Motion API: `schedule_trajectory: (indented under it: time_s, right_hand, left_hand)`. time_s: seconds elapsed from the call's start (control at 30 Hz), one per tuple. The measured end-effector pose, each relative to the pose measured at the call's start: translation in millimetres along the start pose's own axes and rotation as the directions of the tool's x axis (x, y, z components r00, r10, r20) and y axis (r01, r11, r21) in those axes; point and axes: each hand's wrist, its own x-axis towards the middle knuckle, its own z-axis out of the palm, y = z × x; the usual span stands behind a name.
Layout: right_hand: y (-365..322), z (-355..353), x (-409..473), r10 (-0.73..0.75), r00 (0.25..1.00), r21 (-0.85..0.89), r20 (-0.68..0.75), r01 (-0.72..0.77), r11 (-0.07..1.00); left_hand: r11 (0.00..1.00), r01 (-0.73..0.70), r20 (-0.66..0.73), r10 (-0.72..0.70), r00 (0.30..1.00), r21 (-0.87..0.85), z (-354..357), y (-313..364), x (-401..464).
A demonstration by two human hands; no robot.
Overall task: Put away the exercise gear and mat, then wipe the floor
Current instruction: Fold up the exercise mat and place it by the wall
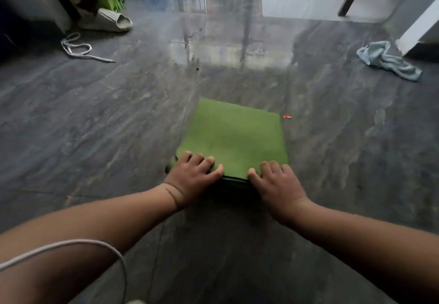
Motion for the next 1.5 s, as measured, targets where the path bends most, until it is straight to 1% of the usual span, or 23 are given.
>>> schedule_trajectory:
  time_s: [0.03,0.07,0.1,0.13,0.17,0.2,0.23,0.3,0.33,0.4,0.43,0.47,0.5,0.57,0.63,0.7,0.77,0.87,1.03,1.2,1.27,1.33,1.5]
  right_hand:
    - [-11.1,17.7,-9.6,-0.038,0.995,-0.002,0.094,0.039,0.999]
    - [-20.1,31.8,-18.5,-0.073,0.981,-0.012,0.181,0.077,0.997]
    - [-25.3,44.6,-26.7,-0.121,0.955,0.000,0.270,0.125,0.992]
    - [-28.6,53.7,-35.0,-0.160,0.918,0.042,0.363,0.155,0.987]
    - [-30.1,59.7,-41.1,-0.194,0.876,0.098,0.442,0.168,0.981]
    - [-29.7,60.3,-43.9,-0.215,0.852,0.141,0.477,0.167,0.976]
    - [-27.4,58.4,-43.6,-0.204,0.868,0.180,0.453,0.136,0.974]
    - [-16.1,51.8,-31.4,-0.096,0.940,0.342,0.328,-0.024,0.939]
    - [-7.0,49.9,-22.5,-0.017,0.967,0.445,0.256,-0.102,0.890]
    - [14.5,48.3,-0.6,0.103,0.993,0.557,0.064,-0.121,0.822]
    - [26.4,50.1,11.7,0.138,0.990,0.548,-0.030,-0.099,0.831]
    - [35.8,51.8,24.8,0.168,0.983,0.524,-0.077,-0.103,0.845]
    - [42.4,53.7,36.6,0.195,0.980,0.507,-0.043,-0.147,0.849]
    - [48.1,62.5,56.7,0.226,0.965,0.449,0.132,-0.261,0.855]
    - [46.3,77.8,72.8,0.222,0.931,0.388,0.289,-0.326,0.862]
    - [42.0,94.4,80.3,0.230,0.911,0.367,0.343,-0.356,0.860]
    - [36.6,114.0,79.3,0.232,0.908,0.331,0.348,-0.351,0.876]
    - [31.7,132.9,71.3,0.229,0.922,0.301,0.311,-0.324,0.897]
    - [32.2,137.5,75.4,0.253,0.924,0.318,0.286,-0.341,0.884]
    - [53.8,124.4,111.7,0.398,0.889,0.357,0.227,-0.456,0.815]
    - [62.4,117.9,131.9,0.438,0.853,0.354,0.284,-0.518,0.779]
    - [68.4,113.5,144.7,0.441,0.825,0.312,0.354,-0.549,0.775]
    - [75.9,114.3,151.6,0.371,0.819,0.278,0.437,-0.515,0.811]
  left_hand:
    - [0.999,-0.008,0.155,0.014,0.988,-0.042,12.8,18.8,-11.2]
    - [0.998,-0.009,0.305,0.029,0.952,-0.066,22.2,36.5,-22.1]
    - [0.997,-0.019,0.447,0.050,0.893,-0.074,29.7,50.6,-32.7]
    - [0.995,-0.037,0.585,0.086,0.807,-0.094,34.7,61.5,-42.9]
    - [0.990,-0.065,0.664,0.134,0.735,-0.128,36.7,67.6,-50.6]
    - [0.984,-0.063,0.641,0.155,0.752,-0.165,35.7,67.5,-55.0]
    - [0.982,-0.028,0.589,0.134,0.797,-0.186,33.4,62.8,-53.7]
    - [0.977,0.068,0.444,0.031,0.895,-0.204,34.6,45.5,-43.2]
    - [0.969,0.109,0.367,-0.021,0.930,-0.220,36.6,33.9,-32.5]
    - [0.956,0.177,0.250,-0.117,0.961,-0.232,37.1,12.2,-7.6]
    - [0.946,0.233,0.245,-0.176,0.954,-0.227,34.9,3.2,6.7]
    - [0.927,0.303,0.277,-0.238,0.931,-0.221,32.8,-5.2,21.5]
    - [0.905,0.365,0.317,-0.289,0.904,-0.217,32.0,-12.1,34.7]
    - [0.874,0.447,0.398,-0.347,0.849,-0.191,36.8,-24.3,59.0]
    - [0.874,0.456,0.482,-0.331,0.811,-0.168,47.6,-32.5,81.5]
    - [0.863,0.481,0.554,-0.328,0.766,-0.153,65.1,-37.2,90.2]
    - [0.858,0.495,0.606,-0.322,0.727,-0.138,85.5,-35.8,83.5]
    - [0.869,0.481,0.608,-0.319,0.727,-0.118,107.0,-23.1,63.1]
    - [0.820,0.554,0.503,-0.422,0.754,-0.143,114.1,-24.4,68.3]
    - [0.772,0.627,0.441,-0.531,0.724,-0.100,114.9,-35.7,102.7]
    - [0.754,0.652,0.447,-0.558,0.699,-0.079,116.2,-40.2,114.8]
    - [0.729,0.681,0.474,-0.575,0.667,-0.074,117.3,-43.4,120.2]
    - [0.685,0.717,0.553,-0.549,0.626,-0.132,112.6,-60.2,129.2]
